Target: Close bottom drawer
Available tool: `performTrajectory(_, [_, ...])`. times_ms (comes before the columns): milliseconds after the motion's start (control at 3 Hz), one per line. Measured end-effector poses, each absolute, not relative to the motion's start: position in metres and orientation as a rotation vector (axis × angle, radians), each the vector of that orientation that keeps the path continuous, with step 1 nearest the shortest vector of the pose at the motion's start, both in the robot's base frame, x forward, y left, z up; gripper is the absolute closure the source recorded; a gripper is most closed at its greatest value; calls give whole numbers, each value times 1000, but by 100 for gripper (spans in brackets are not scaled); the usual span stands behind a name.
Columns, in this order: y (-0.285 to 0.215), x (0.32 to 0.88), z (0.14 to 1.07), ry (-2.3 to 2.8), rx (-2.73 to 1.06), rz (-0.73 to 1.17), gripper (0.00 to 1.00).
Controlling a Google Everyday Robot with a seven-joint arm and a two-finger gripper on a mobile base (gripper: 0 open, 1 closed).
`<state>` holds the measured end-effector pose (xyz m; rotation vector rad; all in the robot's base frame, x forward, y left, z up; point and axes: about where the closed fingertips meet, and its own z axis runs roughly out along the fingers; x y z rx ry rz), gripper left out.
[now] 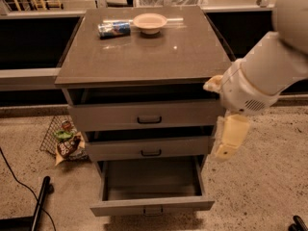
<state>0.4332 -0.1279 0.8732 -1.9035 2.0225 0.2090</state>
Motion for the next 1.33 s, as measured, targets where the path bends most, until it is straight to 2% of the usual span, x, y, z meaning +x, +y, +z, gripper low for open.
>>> performTrajectory(333, [-91,423,815,1996,-1961,349,0])
performTrajectory(1000, [-90,424,801,2013,-1983,314,0])
performTrajectory(1333, [-92,425,743,2017,-2046,255,0])
